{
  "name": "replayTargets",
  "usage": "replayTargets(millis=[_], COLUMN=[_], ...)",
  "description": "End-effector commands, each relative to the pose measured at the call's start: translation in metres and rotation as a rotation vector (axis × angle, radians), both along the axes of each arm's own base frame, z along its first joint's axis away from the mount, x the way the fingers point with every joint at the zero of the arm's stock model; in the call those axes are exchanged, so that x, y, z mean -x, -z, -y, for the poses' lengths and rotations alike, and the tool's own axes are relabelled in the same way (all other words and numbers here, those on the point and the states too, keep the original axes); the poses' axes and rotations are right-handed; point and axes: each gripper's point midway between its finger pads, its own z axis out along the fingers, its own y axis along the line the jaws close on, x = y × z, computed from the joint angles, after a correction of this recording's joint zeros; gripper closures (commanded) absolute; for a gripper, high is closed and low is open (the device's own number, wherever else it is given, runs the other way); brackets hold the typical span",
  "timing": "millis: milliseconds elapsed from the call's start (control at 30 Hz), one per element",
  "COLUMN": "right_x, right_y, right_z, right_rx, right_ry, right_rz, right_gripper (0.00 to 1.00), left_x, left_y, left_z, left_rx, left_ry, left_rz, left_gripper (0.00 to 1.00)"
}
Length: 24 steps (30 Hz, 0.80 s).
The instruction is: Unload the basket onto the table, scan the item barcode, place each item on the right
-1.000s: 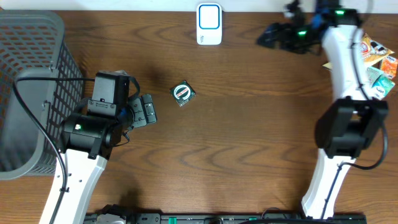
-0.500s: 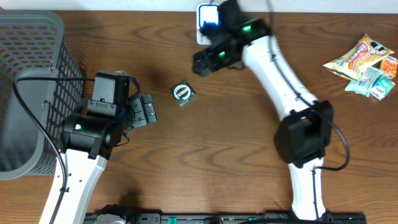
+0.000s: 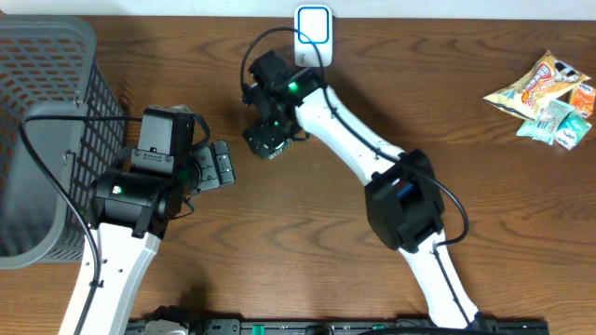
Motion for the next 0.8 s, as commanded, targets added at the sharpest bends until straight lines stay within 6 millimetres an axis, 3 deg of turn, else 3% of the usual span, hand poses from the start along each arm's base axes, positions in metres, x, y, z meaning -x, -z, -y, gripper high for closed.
replayTargets(millis=[0,433,533,600,767], right_x=[0.0010,-0.0017,0.0015,0.0035,0.0049], right_y=[0.0184,0.0207,0.0214,0.0218,0.0223], right_z=[0.0032,0.0101,0.0093,0.0095,0.0108], right_rx=[0.074,0.124,0.129,0.134,0.133], right_ry=[0.069,0.138,0.138,0.136,0.178], right_rz=[0.006,0.030,0.023,0.019,0.003], right_gripper=[0.01,0.06,0.11,0.19,0.59], left_x=[-0.0015,-0.0016,-0.0016,-0.0015,-0.0015], left_y=[-0.0028,-0.0029,-0.0029,-0.0028,-0.0028], left_z=[0.0001,0.0002,0.0002,0.0001,0.0002], left_rx=[0.008,0.008,0.008,0.008,0.008], left_ry=[-0.009,-0.009,-0.009,-0.009,-0.008], left_rz=[0.007,0.007,0.007,0.007,0.006], left_gripper=[0.02,0.02,0.02,0.02,0.02])
